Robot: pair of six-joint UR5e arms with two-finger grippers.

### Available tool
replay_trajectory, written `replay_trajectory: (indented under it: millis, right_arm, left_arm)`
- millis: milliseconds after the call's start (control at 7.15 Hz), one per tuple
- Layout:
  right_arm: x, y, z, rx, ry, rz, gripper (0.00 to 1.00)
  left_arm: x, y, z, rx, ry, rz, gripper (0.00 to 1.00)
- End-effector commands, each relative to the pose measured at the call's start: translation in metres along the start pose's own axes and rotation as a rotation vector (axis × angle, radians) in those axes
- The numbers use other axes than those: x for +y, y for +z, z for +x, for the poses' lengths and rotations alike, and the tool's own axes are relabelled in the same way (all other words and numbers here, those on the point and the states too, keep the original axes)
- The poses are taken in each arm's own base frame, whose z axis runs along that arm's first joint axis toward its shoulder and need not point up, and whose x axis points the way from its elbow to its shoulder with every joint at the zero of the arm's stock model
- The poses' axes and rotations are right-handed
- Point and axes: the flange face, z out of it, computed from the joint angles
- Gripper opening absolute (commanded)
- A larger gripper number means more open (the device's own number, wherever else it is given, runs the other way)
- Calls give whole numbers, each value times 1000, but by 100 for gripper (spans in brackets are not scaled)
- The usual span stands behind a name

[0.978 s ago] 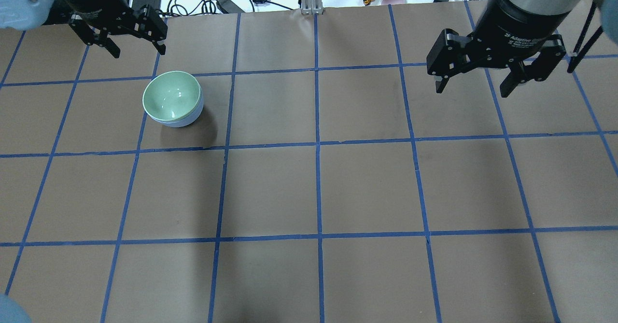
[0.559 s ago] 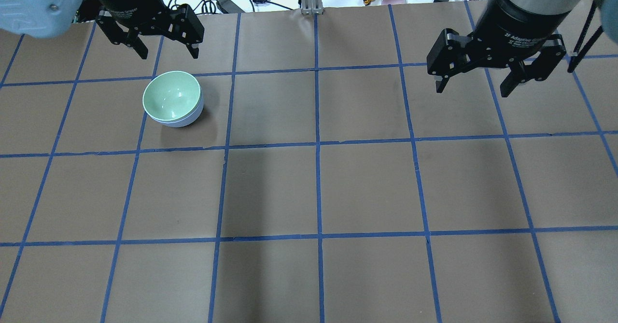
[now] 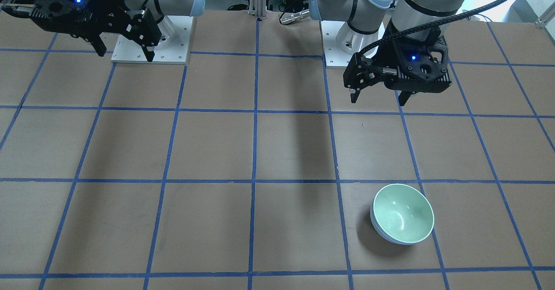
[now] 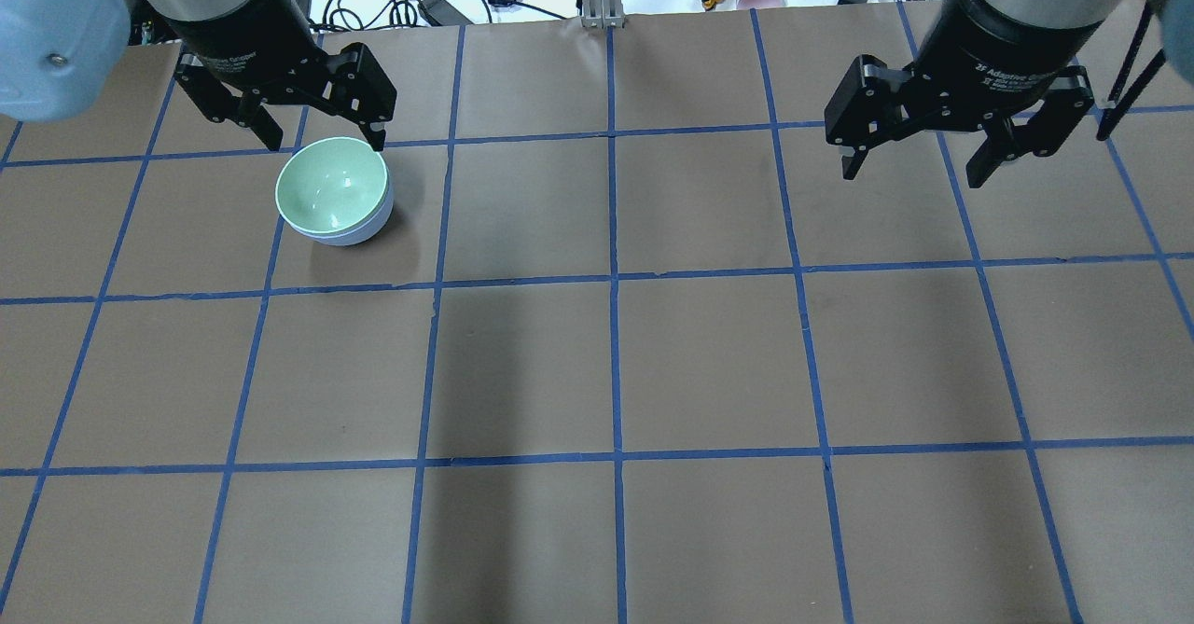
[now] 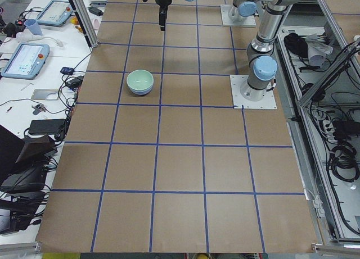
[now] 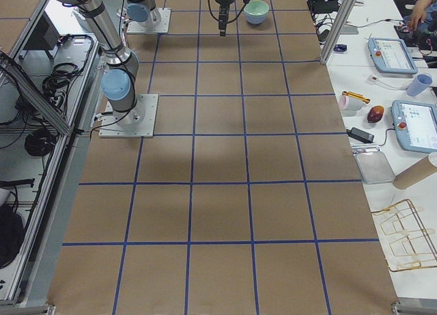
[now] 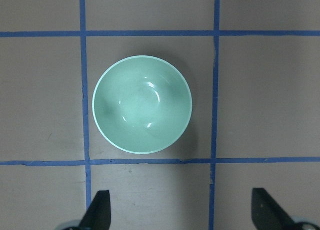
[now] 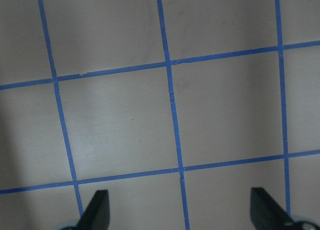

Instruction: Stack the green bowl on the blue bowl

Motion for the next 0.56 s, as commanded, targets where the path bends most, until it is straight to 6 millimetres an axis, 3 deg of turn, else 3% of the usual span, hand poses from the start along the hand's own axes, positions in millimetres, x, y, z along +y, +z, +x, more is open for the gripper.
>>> replay_trajectory:
  millis: [0,419]
  right_arm:
    - [0,0,0,0,0,-1,100]
    - [0,0,0,0,0,0,100]
  left_arm:
    - [1,-1,-2,2,-1,5,100]
    - [0,-1,-4,7,-15,9,100]
